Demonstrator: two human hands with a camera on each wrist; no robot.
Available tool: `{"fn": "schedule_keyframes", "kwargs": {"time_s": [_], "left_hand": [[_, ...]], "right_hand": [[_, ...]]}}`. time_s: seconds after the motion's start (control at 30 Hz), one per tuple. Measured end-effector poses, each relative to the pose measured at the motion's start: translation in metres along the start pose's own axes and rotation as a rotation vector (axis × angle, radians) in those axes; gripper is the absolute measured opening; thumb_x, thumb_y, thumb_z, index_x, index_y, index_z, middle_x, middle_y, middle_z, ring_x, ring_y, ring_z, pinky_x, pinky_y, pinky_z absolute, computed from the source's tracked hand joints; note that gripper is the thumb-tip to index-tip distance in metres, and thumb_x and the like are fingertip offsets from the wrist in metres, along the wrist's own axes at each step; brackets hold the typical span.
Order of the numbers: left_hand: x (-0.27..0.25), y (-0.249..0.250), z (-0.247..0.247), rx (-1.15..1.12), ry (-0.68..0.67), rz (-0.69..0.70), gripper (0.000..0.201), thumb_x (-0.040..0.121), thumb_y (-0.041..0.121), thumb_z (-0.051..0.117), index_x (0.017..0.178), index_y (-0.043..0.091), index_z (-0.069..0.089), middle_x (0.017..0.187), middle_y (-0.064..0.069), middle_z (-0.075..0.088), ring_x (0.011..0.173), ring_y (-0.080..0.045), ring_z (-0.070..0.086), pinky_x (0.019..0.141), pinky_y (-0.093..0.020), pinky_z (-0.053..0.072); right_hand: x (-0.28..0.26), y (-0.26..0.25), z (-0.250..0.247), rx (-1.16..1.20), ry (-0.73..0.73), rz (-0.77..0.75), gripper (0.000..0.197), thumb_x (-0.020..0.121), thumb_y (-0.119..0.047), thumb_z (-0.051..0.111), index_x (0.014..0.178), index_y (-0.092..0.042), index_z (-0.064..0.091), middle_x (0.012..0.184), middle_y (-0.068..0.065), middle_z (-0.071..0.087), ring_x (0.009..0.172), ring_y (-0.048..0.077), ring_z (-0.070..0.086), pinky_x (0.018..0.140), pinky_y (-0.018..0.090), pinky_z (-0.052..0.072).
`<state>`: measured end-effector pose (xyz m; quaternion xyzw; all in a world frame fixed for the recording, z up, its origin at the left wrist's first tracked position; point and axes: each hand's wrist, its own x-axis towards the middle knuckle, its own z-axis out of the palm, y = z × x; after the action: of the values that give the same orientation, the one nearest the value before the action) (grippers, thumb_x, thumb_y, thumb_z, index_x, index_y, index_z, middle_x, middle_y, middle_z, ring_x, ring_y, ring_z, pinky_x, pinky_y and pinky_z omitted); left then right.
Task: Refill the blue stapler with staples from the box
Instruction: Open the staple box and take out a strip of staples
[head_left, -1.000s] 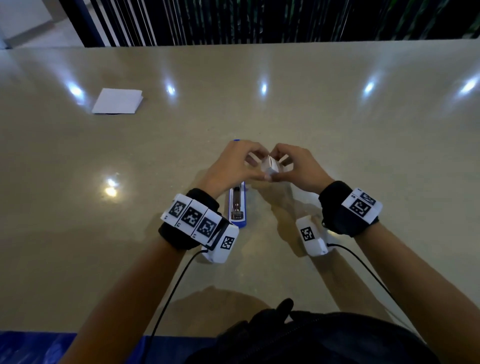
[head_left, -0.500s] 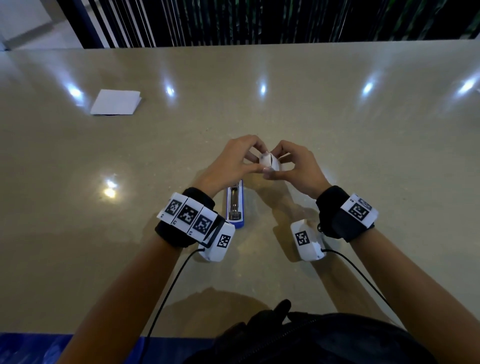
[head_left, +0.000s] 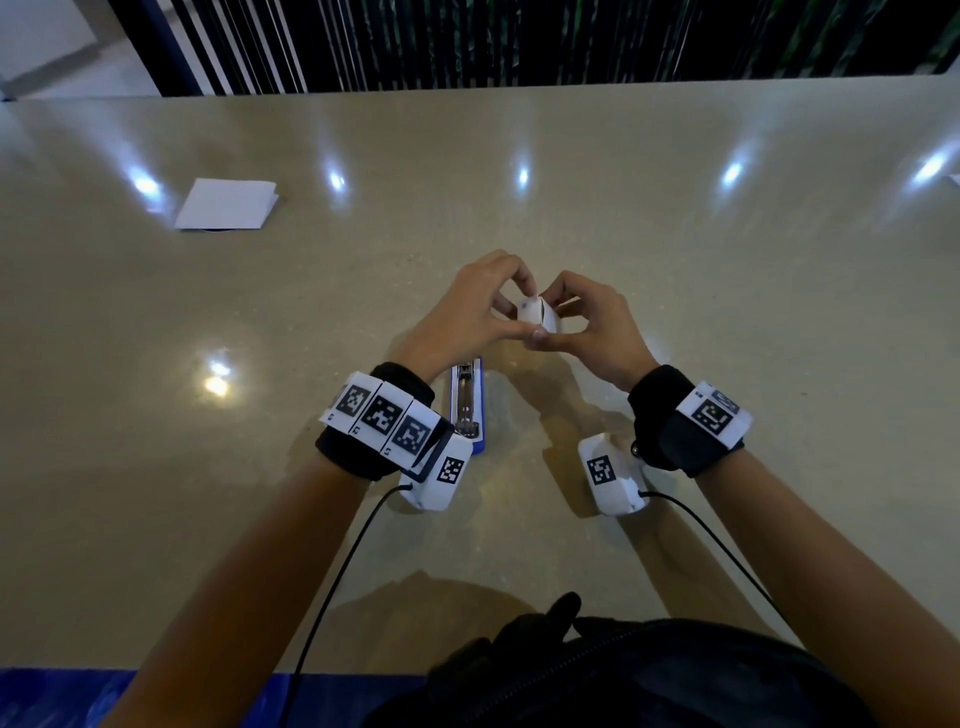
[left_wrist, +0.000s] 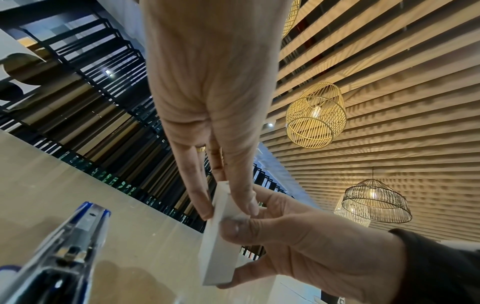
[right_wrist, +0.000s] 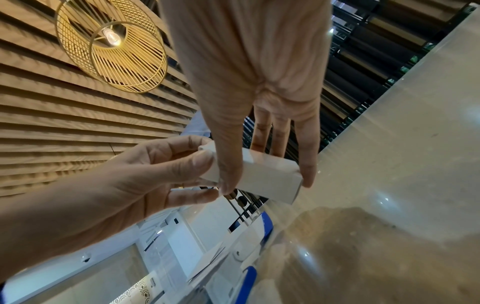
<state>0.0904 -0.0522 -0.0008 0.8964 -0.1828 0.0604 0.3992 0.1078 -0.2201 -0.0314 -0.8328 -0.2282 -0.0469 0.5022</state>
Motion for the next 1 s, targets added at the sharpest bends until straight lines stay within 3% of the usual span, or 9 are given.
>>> {"fn": "schedule_keyframes", "kwargs": {"time_s": [0.13,0.33,0.47,0.6,0.83,1.0], "left_hand": [[0.001,0.001,0.0,-0.033,0.043,0.056,0.034,0.072,0.013,0.08,0.096,0.008,0.056,0.098,0.003,0.049,0.082,-0.006,0.054,0.074,-0.026,0.06],[0.003,0.002,-0.004,-0.004,0.0,0.064,0.03,0.071,0.014,0.08,0.09,0.013,0.057,0.093,0.006,0.05,0.087,-0.011,0.056,0.075,-0.029,0.059],[0.003,0.002,-0.002,0.05,-0.035,0.06,0.022,0.076,0.017,0.078,0.087,0.014,0.059,0.101,-0.002,0.052,0.092,-0.015,0.058,0.08,-0.027,0.057],[0.001,0.004,-0.004,0.018,0.002,0.064,0.036,0.074,0.019,0.08,0.102,0.007,0.06,0.1,0.002,0.052,0.09,-0.011,0.057,0.078,-0.026,0.058],[-0.004,0.006,-0.011,-0.003,0.082,0.103,0.03,0.069,0.013,0.083,0.093,0.004,0.068,0.091,0.003,0.053,0.071,-0.011,0.061,0.075,-0.025,0.06],[-0.007,0.008,-0.016,-0.025,0.05,0.107,0.026,0.073,0.009,0.079,0.095,0.003,0.068,0.095,-0.003,0.056,0.073,-0.016,0.067,0.074,-0.024,0.06]], "right_hand": [[0.001,0.001,-0.001,-0.011,0.002,-0.008,0.038,0.07,-0.021,0.083,0.089,0.002,0.06,0.092,0.013,0.069,0.086,0.028,0.064,0.082,0.045,0.055],[0.002,-0.002,-0.002,-0.038,0.014,-0.02,0.036,0.069,-0.019,0.083,0.089,0.002,0.06,0.093,0.013,0.069,0.087,0.029,0.064,0.082,0.044,0.055],[0.001,-0.002,-0.001,-0.072,0.029,-0.044,0.033,0.069,-0.017,0.082,0.086,0.0,0.059,0.087,0.008,0.066,0.082,0.026,0.062,0.08,0.047,0.054],[0.003,-0.006,-0.003,-0.146,0.048,-0.1,0.035,0.067,-0.018,0.083,0.084,-0.001,0.058,0.086,0.01,0.065,0.082,0.029,0.06,0.077,0.048,0.053],[-0.001,-0.012,0.002,-0.081,0.067,-0.056,0.035,0.07,-0.022,0.082,0.085,-0.002,0.058,0.088,0.005,0.065,0.085,0.029,0.063,0.079,0.045,0.055],[-0.002,-0.015,0.002,-0.045,0.053,-0.041,0.034,0.068,-0.019,0.084,0.083,-0.004,0.058,0.087,0.006,0.066,0.082,0.026,0.062,0.079,0.047,0.055]]}}
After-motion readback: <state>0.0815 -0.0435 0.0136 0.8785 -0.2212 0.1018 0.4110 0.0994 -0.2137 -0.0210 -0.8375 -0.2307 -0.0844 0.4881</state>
